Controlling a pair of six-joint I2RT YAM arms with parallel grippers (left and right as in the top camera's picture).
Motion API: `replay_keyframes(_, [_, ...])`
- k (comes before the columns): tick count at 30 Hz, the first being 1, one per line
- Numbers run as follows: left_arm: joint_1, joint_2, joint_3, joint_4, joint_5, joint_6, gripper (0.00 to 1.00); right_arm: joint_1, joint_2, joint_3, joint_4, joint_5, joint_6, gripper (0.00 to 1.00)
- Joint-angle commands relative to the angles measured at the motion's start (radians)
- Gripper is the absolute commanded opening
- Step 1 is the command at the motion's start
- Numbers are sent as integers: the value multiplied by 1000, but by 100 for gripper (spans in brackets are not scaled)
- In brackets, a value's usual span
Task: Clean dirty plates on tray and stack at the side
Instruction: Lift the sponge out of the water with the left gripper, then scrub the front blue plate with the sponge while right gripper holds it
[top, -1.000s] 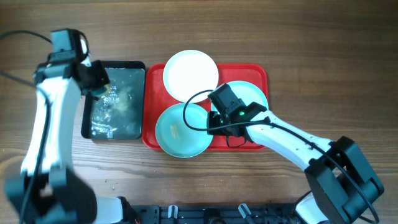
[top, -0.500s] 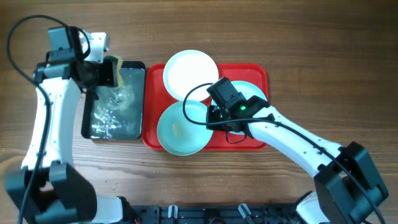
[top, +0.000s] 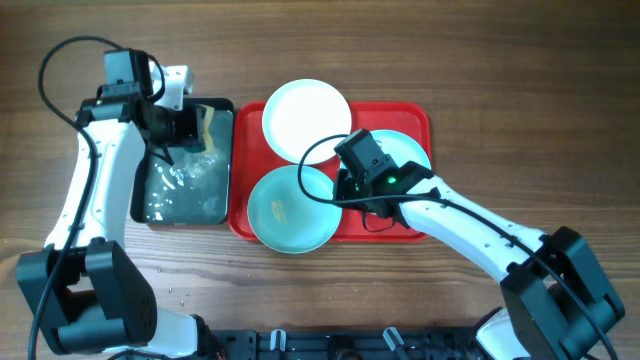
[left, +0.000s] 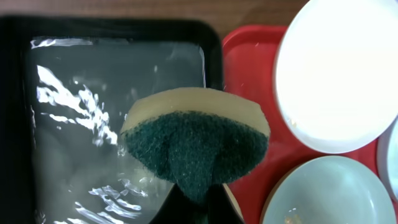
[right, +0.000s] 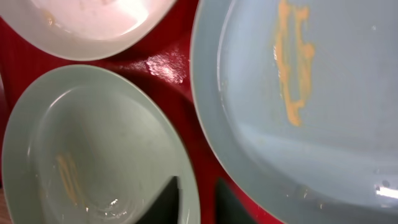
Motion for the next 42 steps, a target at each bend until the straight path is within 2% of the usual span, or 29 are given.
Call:
replay_keyframes(1, [-3, 9, -28, 5, -24, -83, 4, 2, -3, -7, 12, 28, -54, 31])
replay_keyframes(3, [-3, 9, -28, -6, -24, -118, 4, 2, 3, -7, 12, 24, -44, 31])
replay_keyframes(6, [-3, 9, -29, -33, 16, -131, 4, 7, 40, -7, 31, -31, -43, 25])
replay_keyframes(14, [-3, 9, -29, -84, 48, -131, 4, 11, 115, -7, 81, -124, -43, 23])
replay_keyframes(16, [-3, 9, -31, -89, 48, -131, 4, 11, 115, -7, 81, -123, -43, 10])
replay_keyframes(18, [-3, 9, -32, -97, 47, -131, 4, 11, 115, -7, 87, -114, -36, 4])
replay_keyframes(22, [-3, 9, -32, -74, 43, -119, 4, 11, 115, -7, 84, -69, 39, 4])
replay_keyframes(28, [-3, 9, -32, -58, 43, -116, 4, 11, 115, -7, 79, -73, 39, 4])
replay_keyframes(33, [-46, 9, -32, 10, 42, -116, 4, 11, 115, -7, 114, 23, 87, 4])
replay_keyframes(36, [-93, 9, -32, 5, -22, -116, 4, 11, 115, -7, 119, 77, 120, 4])
replay_keyframes(42, [-147, 9, -32, -56, -29, -133, 4, 11, 115, -7, 120, 77, 114, 4])
